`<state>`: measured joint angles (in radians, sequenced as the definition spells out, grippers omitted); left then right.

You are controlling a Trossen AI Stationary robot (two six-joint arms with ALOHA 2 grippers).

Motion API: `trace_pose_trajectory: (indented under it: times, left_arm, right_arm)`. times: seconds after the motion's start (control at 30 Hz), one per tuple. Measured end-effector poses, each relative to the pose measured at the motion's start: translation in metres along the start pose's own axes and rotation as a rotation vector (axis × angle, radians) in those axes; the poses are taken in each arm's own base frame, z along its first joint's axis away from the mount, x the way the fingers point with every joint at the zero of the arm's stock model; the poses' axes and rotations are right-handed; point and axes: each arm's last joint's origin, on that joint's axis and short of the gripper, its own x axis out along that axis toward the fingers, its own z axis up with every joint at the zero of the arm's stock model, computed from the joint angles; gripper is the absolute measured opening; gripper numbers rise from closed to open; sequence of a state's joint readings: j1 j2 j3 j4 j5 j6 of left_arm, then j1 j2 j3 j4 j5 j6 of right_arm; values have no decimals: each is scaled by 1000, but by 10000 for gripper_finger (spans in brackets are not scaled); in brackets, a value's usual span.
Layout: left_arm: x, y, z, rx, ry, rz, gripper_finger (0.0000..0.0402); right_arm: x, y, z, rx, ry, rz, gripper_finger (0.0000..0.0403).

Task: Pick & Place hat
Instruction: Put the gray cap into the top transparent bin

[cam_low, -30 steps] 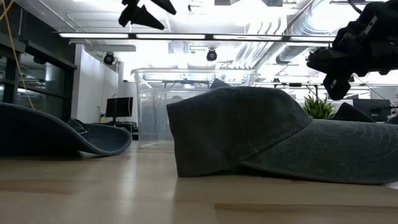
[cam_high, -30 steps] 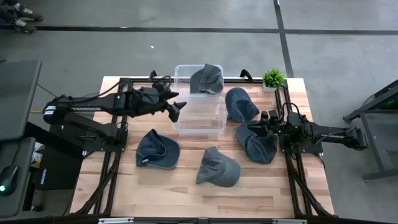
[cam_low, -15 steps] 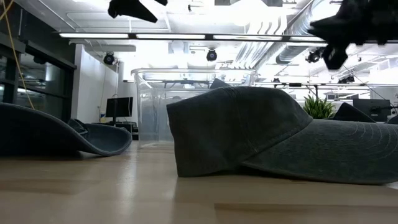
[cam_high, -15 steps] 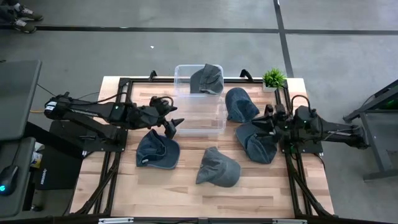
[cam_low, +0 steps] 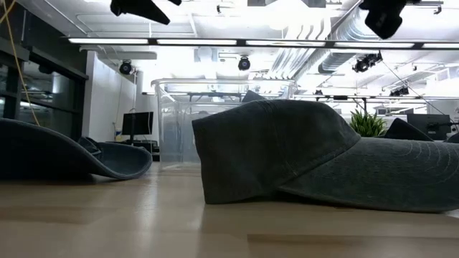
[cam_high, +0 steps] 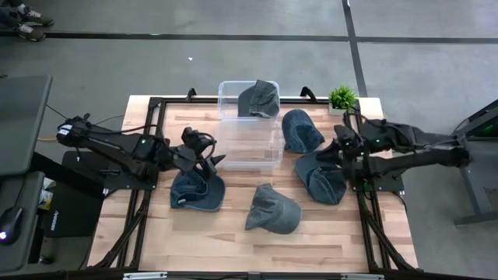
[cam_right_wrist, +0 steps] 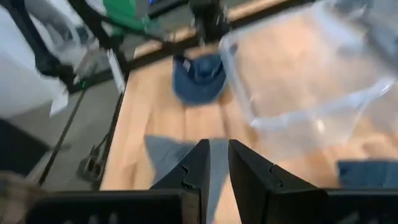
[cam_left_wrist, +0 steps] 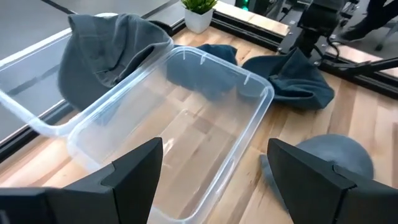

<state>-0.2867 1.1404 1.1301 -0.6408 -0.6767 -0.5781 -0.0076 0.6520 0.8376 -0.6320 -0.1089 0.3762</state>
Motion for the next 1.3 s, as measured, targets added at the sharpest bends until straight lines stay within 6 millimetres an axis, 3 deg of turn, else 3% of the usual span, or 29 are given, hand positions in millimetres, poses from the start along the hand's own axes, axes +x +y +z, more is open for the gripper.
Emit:
trace_pose_trajectory:
  times: [0.23, 0.43, 0.63, 0.97, 1.1, 1.3]
  left_arm:
    - [-7, -4, -8, 36, 2, 32, 287]
    - [-10, -4, -12, 59, 15, 49, 287]
    - [-13, -3, -13, 70, 29, 41, 287]
    - [-30, -12, -29, 88, 39, 40, 287]
    - [-38, -12, -36, 83, 26, 67, 287]
    - [-45, -15, -42, 82, 16, 61, 287]
  right_arm:
    - [14, 25, 19, 318, 227, 10, 53]
    - [36, 45, 6, 592, 426, 48, 53]
    - [55, 64, -30, 716, 499, 19, 53]
    - [78, 81, -109, 949, 162, 26, 51]
    - [89, 82, -139, 1006, 186, 38, 32]
    - [105, 81, -161, 1029, 248, -13, 4]
